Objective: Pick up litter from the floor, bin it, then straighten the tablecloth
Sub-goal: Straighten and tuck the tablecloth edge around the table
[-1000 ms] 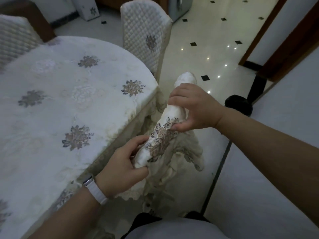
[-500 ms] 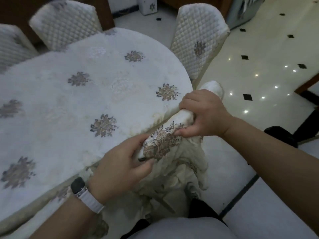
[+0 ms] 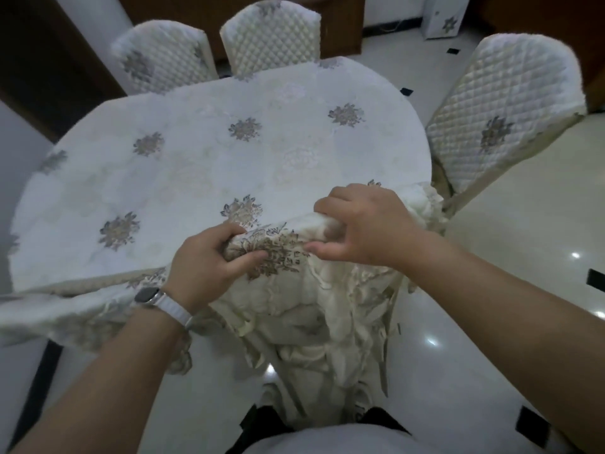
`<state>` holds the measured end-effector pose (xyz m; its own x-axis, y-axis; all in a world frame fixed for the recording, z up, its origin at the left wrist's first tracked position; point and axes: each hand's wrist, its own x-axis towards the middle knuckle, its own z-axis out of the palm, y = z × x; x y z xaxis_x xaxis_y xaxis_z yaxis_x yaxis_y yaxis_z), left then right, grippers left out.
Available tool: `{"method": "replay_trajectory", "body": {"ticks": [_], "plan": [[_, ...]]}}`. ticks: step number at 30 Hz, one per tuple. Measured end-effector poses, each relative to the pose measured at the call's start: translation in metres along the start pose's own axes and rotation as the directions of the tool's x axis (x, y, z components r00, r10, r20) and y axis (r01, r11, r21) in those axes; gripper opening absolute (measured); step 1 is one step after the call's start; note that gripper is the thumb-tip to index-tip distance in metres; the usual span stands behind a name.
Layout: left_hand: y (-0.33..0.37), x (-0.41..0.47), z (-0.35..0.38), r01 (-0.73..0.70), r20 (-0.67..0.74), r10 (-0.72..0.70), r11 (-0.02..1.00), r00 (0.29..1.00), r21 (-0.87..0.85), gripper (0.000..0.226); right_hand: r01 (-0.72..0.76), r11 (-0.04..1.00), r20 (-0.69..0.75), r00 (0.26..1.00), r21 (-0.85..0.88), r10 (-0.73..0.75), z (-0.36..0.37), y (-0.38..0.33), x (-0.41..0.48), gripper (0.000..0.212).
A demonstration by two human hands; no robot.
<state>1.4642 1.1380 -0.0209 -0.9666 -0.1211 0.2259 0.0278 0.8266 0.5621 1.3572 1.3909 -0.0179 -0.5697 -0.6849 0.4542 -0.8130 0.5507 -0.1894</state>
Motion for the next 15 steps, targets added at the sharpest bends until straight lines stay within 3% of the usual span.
{"method": "replay_trajectory", "body": {"ticks": [4,9,15], "plan": [[0.004,-0.005,0.002,0.063,-0.017,-0.062,0.997,0.998,0.041,0.058,0.013,1.000,0.094,0.996,0.002,-0.013,-0.008,0.002,-0.002,0.068],[0.005,-0.015,0.005,0.042,-0.026,-0.040,0.996,0.999,0.084,0.061,-0.018,0.999,0.296,0.955,0.048,0.003,-0.019,0.018,-0.010,0.077],[0.002,-0.034,0.015,-0.045,-0.112,0.058,0.992,0.992,0.115,0.074,-0.037,0.998,0.226,0.974,0.057,0.023,-0.023,0.006,-0.031,0.062]]}}
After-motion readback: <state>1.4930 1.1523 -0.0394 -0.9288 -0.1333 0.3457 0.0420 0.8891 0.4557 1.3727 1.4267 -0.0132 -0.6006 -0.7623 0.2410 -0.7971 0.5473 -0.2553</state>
